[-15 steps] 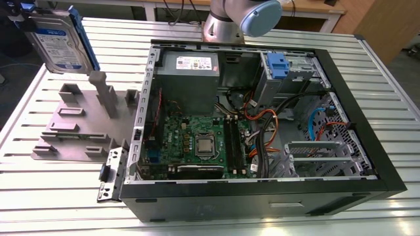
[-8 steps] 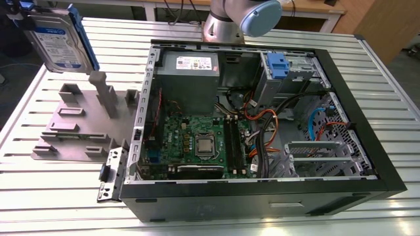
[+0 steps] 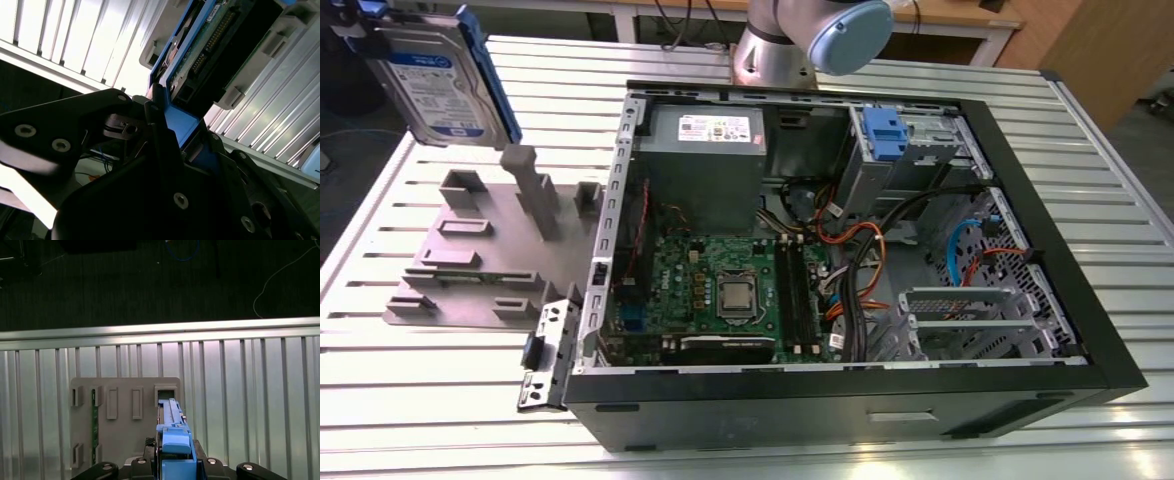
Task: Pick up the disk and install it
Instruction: 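Pick up the disk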
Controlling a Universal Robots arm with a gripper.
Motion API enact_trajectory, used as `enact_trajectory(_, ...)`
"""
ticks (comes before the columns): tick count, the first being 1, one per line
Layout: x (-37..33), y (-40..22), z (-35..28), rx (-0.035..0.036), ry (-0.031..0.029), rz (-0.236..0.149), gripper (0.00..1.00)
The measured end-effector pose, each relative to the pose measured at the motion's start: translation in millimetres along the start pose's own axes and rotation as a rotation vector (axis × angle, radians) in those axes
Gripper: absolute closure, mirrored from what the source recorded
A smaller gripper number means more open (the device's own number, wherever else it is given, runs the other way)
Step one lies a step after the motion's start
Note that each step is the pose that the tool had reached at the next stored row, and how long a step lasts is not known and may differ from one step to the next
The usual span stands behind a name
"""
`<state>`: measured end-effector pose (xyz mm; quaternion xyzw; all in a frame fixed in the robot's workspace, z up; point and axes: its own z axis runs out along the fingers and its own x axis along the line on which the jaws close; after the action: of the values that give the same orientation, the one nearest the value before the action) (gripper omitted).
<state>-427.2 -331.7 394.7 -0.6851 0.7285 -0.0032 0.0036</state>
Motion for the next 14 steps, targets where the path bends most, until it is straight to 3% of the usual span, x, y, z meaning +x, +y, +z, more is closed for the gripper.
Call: enact_trajectory(14,0.0,-0.1,-4.7,0.0002,0.0000,0.000,0.64)
